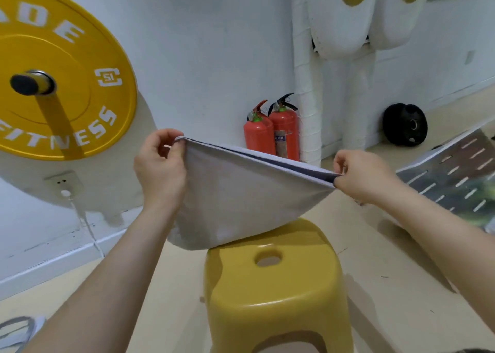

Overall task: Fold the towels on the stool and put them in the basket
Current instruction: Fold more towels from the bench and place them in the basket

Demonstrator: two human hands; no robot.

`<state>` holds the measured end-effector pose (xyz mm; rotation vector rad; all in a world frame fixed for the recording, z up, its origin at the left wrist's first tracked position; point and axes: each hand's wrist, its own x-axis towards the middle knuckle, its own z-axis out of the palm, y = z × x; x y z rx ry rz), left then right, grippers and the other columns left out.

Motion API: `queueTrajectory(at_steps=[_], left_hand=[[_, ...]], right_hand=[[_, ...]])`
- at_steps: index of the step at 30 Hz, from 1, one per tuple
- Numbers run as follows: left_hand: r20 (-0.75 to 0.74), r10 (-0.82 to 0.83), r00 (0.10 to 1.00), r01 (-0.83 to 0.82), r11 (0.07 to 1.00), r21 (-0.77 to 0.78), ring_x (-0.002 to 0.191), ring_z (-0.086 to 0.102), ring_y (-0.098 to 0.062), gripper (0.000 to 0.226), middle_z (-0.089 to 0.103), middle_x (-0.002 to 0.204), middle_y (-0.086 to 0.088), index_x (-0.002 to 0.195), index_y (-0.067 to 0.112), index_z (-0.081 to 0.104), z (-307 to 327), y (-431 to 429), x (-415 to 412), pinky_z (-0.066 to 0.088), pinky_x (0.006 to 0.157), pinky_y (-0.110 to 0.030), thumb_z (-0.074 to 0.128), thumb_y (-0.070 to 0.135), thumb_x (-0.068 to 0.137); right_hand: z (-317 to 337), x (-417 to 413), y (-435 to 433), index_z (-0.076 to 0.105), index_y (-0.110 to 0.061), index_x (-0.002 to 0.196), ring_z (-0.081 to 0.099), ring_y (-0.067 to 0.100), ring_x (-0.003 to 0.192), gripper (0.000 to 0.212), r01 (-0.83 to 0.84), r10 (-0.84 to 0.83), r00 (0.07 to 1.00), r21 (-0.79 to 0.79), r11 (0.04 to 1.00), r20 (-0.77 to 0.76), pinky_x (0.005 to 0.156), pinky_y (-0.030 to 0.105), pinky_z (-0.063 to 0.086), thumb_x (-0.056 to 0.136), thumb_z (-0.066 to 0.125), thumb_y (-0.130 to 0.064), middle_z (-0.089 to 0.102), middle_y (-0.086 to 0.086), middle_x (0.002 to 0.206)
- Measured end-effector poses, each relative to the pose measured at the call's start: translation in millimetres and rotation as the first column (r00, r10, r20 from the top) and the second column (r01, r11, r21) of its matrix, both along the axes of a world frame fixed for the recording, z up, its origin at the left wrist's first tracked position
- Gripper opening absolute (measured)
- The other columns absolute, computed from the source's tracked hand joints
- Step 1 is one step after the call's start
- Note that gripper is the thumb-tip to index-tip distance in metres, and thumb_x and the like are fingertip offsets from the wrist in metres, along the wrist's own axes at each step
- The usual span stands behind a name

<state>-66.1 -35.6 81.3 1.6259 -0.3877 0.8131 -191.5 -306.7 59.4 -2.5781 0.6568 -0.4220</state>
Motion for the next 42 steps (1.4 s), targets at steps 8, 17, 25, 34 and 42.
queueTrajectory(at_steps=[8, 17, 25, 34, 42], left_hand=[[-0.181, -0.378, 0.908, 0.351, 0.922, -0.163, 0.065, 0.053, -0.007, 0.031, 0.065, 0.062, 0.013, 0.075, 0.020, 0.075, 55.2, 18.5, -13.8, 0.040, 0.061, -0.020, 0.055, 0.001, 0.090], [-0.244, -0.840, 0.485, 0.751, 0.543, -0.376, 0.050, 0.056, -0.005, 0.010, 0.062, 0.054, 0.006, 0.062, 0.014, 0.072, 67.4, 27.0, -31.7, 0.042, 0.054, -0.014, 0.063, 0.018, 0.066], [-0.809, -0.320, 0.493, 0.421, 0.902, -0.101, 0.043, 0.045, -0.006, 0.018, 0.056, 0.064, 0.002, 0.093, 0.016, 0.067, -74.5, 7.9, 19.0, 0.033, 0.047, -0.019, 0.058, 0.001, 0.087], [-0.784, -0.207, 0.585, 0.355, 0.935, 0.017, 0.086, 0.059, -0.019, 0.016, 0.068, 0.098, -0.005, 0.103, 0.009, 0.070, -142.9, 4.1, 49.8, 0.045, 0.068, -0.025, 0.061, 0.009, 0.091], [-0.833, -0.203, 0.515, 0.354, 0.935, -0.009, 0.069, 0.057, -0.018, 0.011, 0.066, 0.083, -0.007, 0.097, 0.003, 0.070, -171.6, 9.2, 66.8, 0.047, 0.063, -0.025, 0.062, 0.007, 0.090]], right_hand=[[75.0, -27.6, -10.5, 0.062, -0.017, 0.080, 0.055, 0.008, 0.036, 0.016, -0.320, -0.209, 0.773, 0.653, 0.687, 0.599, 0.038, 0.016, 0.044, 0.090, 0.056, -0.006, 0.060, 0.001, 0.049], [107.7, -49.4, -11.0, 0.061, -0.013, 0.086, 0.021, 0.002, 0.026, 0.028, -0.480, -0.119, 0.823, 0.793, 0.374, 0.555, 0.029, 0.012, 0.013, 0.083, 0.033, -0.006, 0.026, -0.011, 0.038], [-31.6, 9.4, -21.5, 0.041, -0.021, 0.061, 0.026, 0.002, 0.028, 0.029, 0.050, -0.074, 0.997, 0.863, 0.503, -0.015, 0.032, 0.010, 0.014, 0.087, 0.050, -0.012, 0.035, -0.007, 0.040], [-97.9, 45.4, -15.3, 0.066, -0.012, 0.081, 0.043, 0.013, 0.046, 0.031, 0.030, -0.066, 0.998, 0.724, 0.689, 0.022, 0.037, 0.014, 0.025, 0.087, 0.038, 0.001, 0.054, 0.008, 0.067], [-117.3, 60.8, -34.4, 0.070, -0.014, 0.077, 0.055, 0.013, 0.068, 0.009, -0.250, 0.301, 0.920, 0.216, 0.944, -0.252, 0.065, 0.028, 0.046, 0.077, 0.072, -0.023, 0.068, 0.004, 0.075]])
